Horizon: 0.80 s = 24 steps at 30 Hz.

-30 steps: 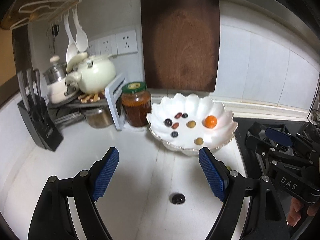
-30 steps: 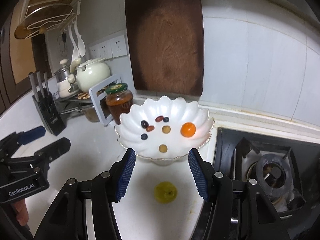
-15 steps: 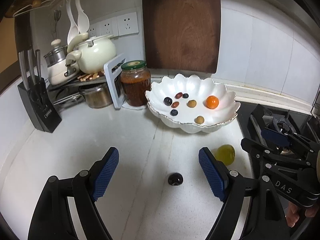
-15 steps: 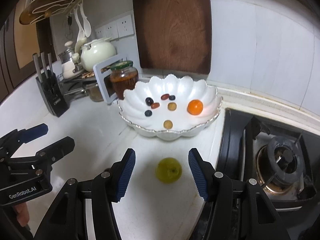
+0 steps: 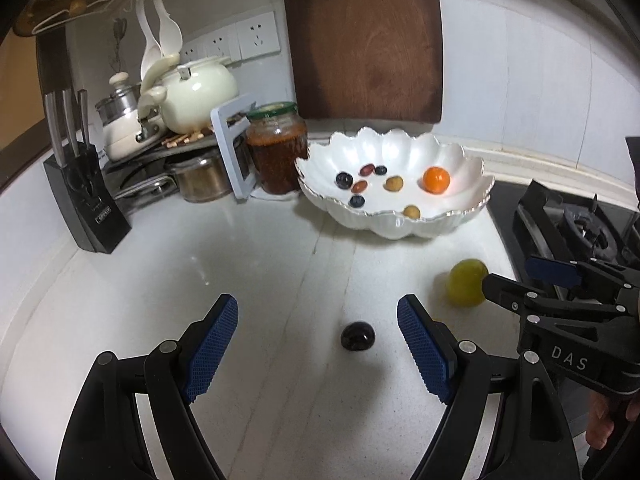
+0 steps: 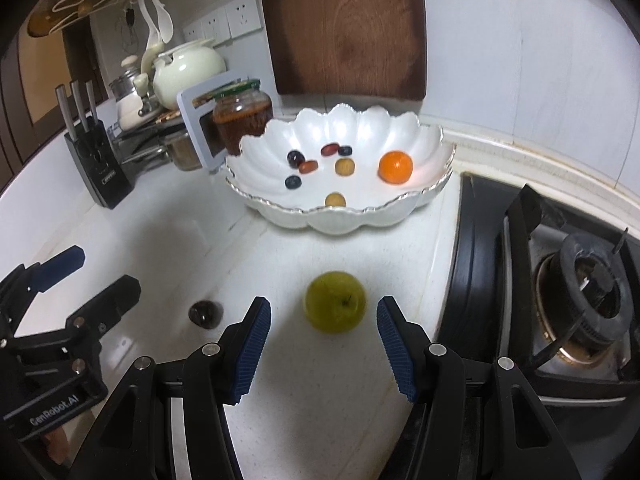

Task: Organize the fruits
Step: 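Lift both open tools from the bowl toward the green pear and dark plum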

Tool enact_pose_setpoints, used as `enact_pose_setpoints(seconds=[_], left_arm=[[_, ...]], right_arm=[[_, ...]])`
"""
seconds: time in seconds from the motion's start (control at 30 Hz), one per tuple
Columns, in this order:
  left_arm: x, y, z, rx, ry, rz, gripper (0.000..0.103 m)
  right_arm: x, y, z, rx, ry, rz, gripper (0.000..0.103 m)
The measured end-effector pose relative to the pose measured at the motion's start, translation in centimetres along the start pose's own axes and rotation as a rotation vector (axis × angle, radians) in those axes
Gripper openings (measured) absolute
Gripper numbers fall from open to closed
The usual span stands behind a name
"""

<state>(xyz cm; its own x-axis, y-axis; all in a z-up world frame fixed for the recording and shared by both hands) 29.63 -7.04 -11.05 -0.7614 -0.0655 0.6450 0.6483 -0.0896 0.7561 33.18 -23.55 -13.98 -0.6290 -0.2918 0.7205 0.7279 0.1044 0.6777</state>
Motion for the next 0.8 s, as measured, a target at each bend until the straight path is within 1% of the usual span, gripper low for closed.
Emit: enact_pose_setpoints(seconds=[0.17, 0.5, 0.8], left_arm=[[-1.3, -1.0, -0.7, -0.002, -0.012, 0.035, 0.082], [-4.5, -2.8, -1.4, 0.041, -0.066, 0.128, 0.072], [-6.6, -3.5, -1.8, 0.050, -0.087, 0.175, 0.061]], right_arm=[[-1.0, -0.6, -0.2, 0.001, 0.006, 0.024, 0.057], [-3.3, -1.3, -0.5, -0.008, 0.015, 0.083, 0.057], [-4.9, -1.0, -0.5, -0.021, 0.033, 0.100, 0.057]])
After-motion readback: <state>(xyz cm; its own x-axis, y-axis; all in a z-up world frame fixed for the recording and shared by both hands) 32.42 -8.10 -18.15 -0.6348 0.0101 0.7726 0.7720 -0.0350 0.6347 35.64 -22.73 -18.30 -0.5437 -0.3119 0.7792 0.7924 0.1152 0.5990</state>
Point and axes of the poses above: each gripper's, at about its wrist camera, not at the fingertips, and x roughly against the way its jaws point, z to its left, y to its top, the point moved 6 cm from there along -x, roughly the way its jaws point
